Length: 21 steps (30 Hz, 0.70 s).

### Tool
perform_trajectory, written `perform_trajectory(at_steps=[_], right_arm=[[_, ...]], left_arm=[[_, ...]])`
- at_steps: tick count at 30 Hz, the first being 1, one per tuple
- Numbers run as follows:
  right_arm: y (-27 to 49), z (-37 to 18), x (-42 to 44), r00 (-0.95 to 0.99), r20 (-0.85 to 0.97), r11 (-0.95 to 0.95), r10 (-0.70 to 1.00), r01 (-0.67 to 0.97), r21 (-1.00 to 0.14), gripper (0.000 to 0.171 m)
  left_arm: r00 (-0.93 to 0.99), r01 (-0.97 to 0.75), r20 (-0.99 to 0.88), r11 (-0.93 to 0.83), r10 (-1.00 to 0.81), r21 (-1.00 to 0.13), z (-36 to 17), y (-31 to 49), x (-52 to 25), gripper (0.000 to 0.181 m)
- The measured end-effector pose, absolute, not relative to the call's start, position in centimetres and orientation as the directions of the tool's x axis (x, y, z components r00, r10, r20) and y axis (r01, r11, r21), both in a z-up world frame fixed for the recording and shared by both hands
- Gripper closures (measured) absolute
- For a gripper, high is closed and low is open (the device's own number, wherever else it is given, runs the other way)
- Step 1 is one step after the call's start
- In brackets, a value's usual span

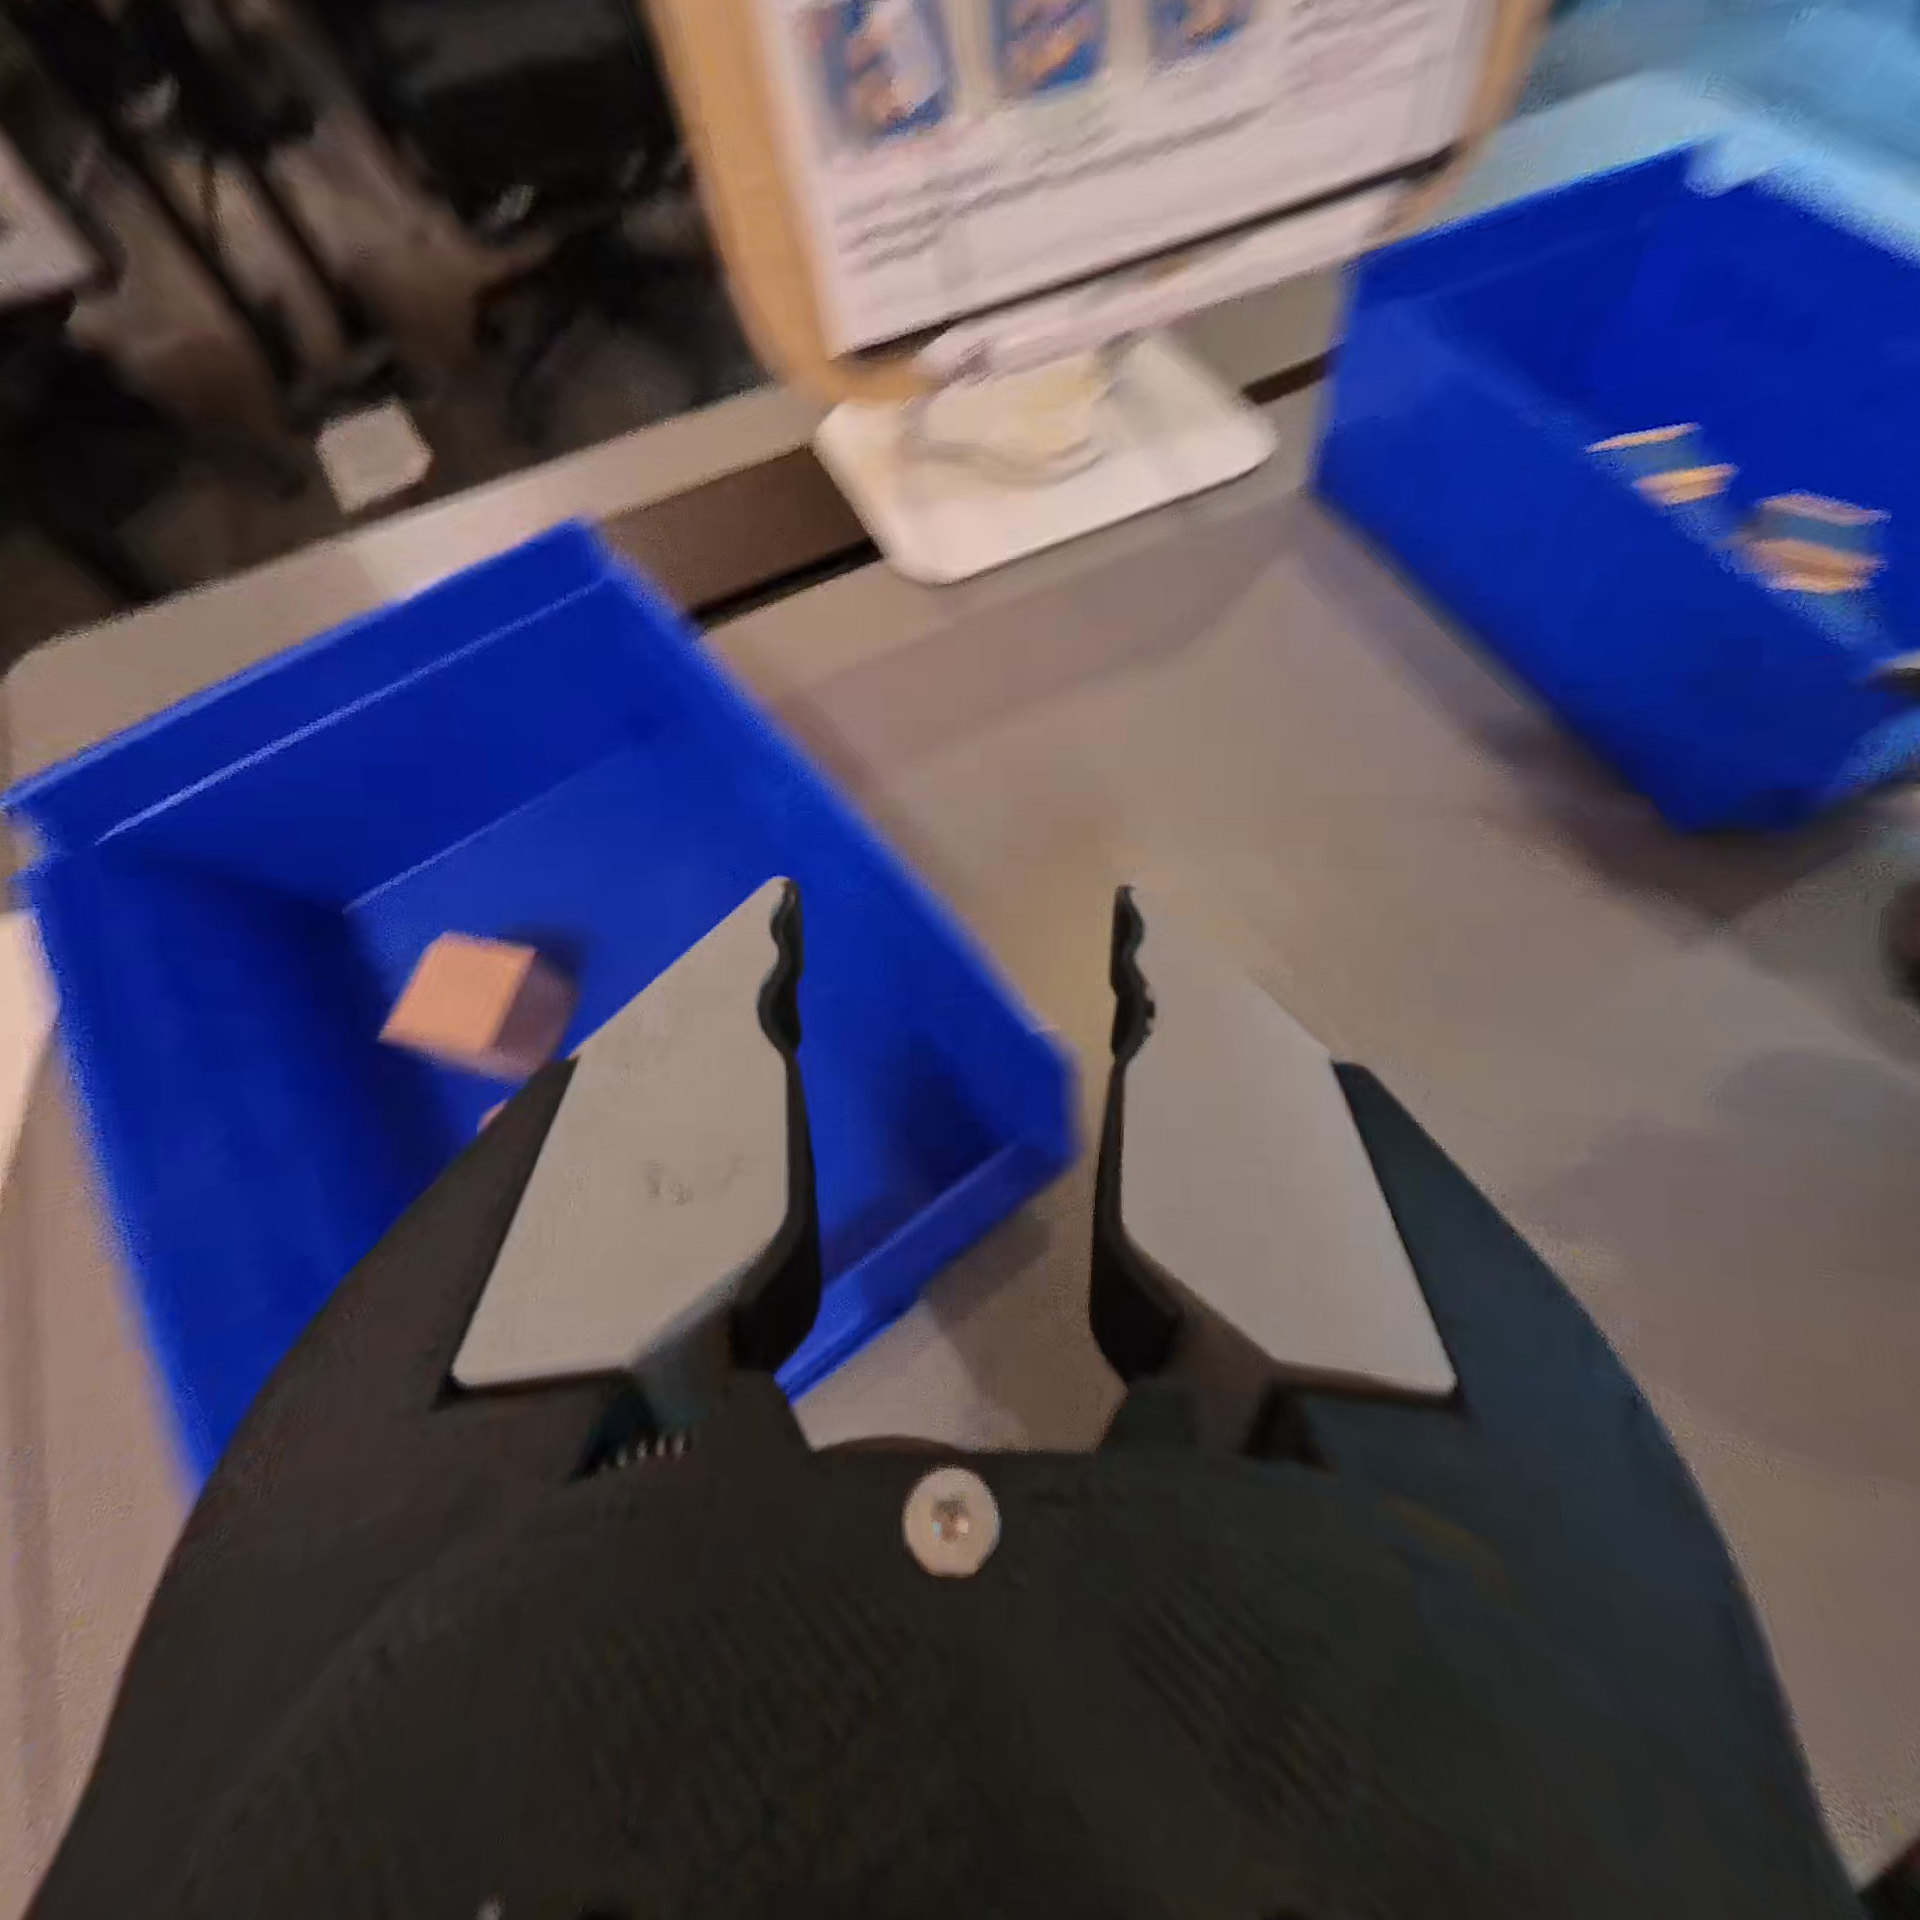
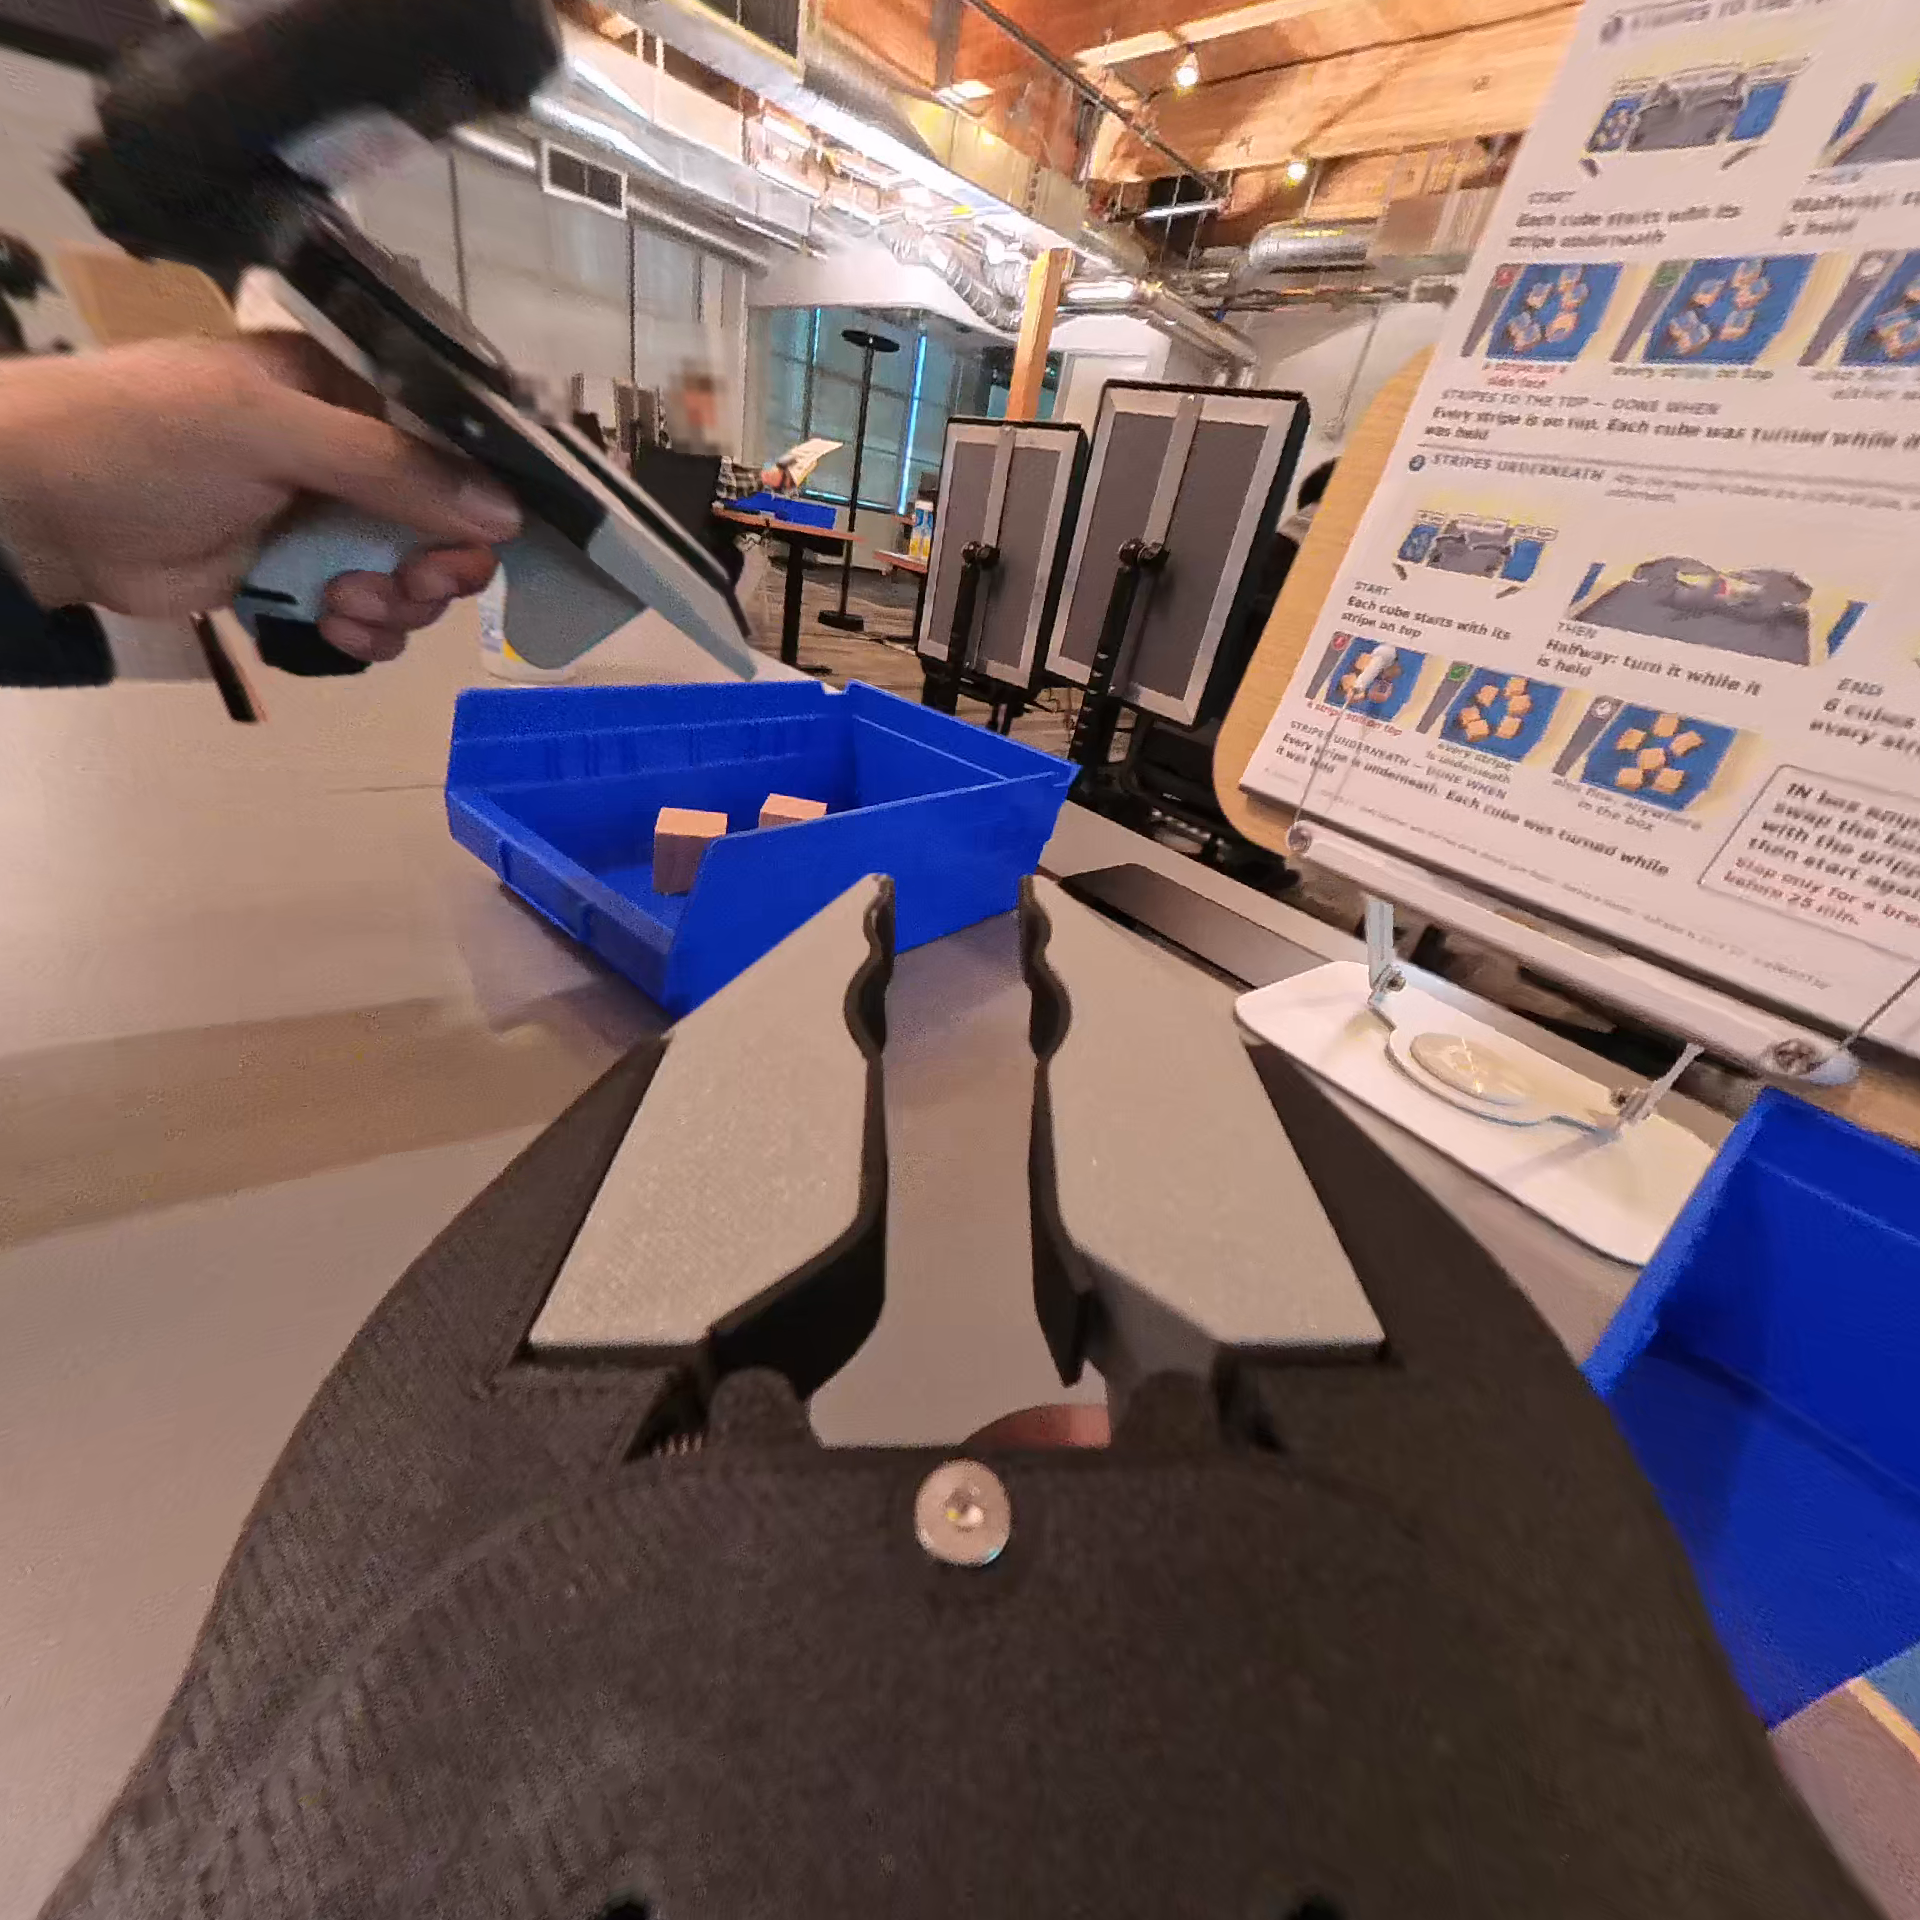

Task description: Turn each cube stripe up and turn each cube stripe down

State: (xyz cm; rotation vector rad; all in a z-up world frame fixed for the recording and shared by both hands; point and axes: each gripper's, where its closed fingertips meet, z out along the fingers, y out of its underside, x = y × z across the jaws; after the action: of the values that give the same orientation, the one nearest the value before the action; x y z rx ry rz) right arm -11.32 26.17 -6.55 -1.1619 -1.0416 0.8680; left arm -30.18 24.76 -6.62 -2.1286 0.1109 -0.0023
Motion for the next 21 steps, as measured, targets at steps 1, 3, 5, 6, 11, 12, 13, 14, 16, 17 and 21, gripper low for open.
perform_trajectory(at_steps=[1,3,5,6,11,12,13,14,16,17,21], right_arm=[[26.4,-6.6,-11.2,0.296,0.155,0.169,0.943,-0.021,-0.985,0.149],[26.7,-6.8,-11.1,0.281,0.089,0.104,0.956,-0.039,-0.994,0.146],[27.1,-7.1,-11.2,0.268,0.038,0.051,0.963,-0.042,-0.998,0.143],[27.3,-7.3,-11.2,0.264,0.021,0.032,0.964,-0.037,-0.999,0.141],[27.4,-7.9,-11.6,0.257,0.022,0.025,0.966,-0.009,-1.0,0.139],[27.3,-8.0,-11.7,0.257,0.028,0.03,0.966,-0.004,-1.0,0.139],[27.3,-8.1,-11.8,0.255,0.032,0.033,0.966,0.002,-0.999,0.139],[27.2,-8.3,-11.9,0.25,0.034,0.033,0.968,0.009,-0.999,0.139],[27.1,-8.6,-12.1,0.243,0.036,0.032,0.969,0.02,-0.999,0.139],[27.1,-8.8,-12.2,0.241,0.033,0.028,0.97,0.026,-0.999,0.137],[27.1,-9.0,-12.3,0.231,0.024,0.017,0.973,0.032,-0.999,0.136]], left_arm=[[0.998,-0.055,-0.049,-0.584,-0.027,-0.81,-7.5,24.9,-32.9,0.122],[0.997,-0.011,-0.065,-0.713,0.048,-0.701,-10.7,24.8,-37.4,0.122],[0.987,0.021,-0.123,-0.832,0.107,-0.554,-14.3,24.1,-41.3,0.116],[0.977,0.031,-0.171,-0.875,0.13,-0.484,-15.7,23.6,-43.0,0.116],[0.975,-0.021,-0.215,-0.935,0.059,-0.354,-18.2,23.6,-45.2,0.119],[0.982,-0.017,-0.181,-0.94,0.048,-0.341,-18.5,23.8,-44.8,0.119],[0.988,-0.011,-0.15,-0.945,0.041,-0.327,-18.9,23.9,-44.5,0.118],[0.991,-0.001,-0.13,-0.953,0.04,-0.305,-19.4,23.9,-44.2,0.118],[0.984,0.063,-0.154,-0.977,0.095,-0.201,-20.8,22.9,-45.1,0.118],[0.978,0.099,-0.167,-0.982,0.126,-0.159,-21.4,22.3,-45.5,0.119],[0.983,0.105,-0.138,-0.987,0.122,-0.124,-22.9,22.0,-45.1,0.133]])
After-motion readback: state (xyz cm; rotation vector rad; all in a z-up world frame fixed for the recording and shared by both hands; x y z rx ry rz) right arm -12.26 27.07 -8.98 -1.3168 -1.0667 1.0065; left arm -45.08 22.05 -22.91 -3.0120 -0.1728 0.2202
